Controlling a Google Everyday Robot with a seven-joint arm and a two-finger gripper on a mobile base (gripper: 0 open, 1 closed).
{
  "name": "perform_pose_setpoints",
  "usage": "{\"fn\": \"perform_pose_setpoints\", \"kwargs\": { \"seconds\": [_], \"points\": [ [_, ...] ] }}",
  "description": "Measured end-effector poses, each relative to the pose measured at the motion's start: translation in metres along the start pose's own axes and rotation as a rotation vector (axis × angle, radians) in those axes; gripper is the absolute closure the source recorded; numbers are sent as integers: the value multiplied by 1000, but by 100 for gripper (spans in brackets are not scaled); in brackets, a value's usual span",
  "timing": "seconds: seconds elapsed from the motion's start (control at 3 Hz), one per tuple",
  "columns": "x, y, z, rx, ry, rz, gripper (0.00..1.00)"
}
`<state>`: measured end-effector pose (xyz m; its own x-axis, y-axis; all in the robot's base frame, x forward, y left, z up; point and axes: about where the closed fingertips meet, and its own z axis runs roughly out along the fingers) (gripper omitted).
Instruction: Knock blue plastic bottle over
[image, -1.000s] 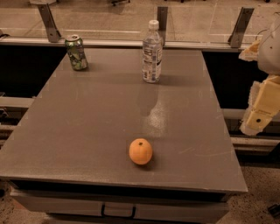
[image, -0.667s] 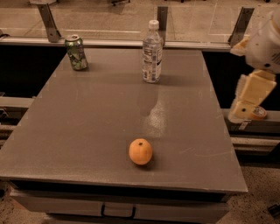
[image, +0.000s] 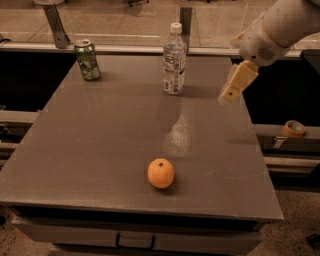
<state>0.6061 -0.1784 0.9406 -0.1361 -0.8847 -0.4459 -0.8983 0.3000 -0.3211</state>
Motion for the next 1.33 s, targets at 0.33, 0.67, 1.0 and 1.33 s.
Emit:
{"fn": "perform_pose_setpoints", "kwargs": {
  "seconds": [0.33, 0.67, 1.0, 1.33],
  "points": [
    [-29, -27, 44, -18, -148, 22, 0],
    [-58, -41, 77, -60, -295, 48, 0],
    [-80, -42, 95, -123, -404, 50, 0],
    [-105, -20, 103, -214, -488, 34, 0]
  ]
}}
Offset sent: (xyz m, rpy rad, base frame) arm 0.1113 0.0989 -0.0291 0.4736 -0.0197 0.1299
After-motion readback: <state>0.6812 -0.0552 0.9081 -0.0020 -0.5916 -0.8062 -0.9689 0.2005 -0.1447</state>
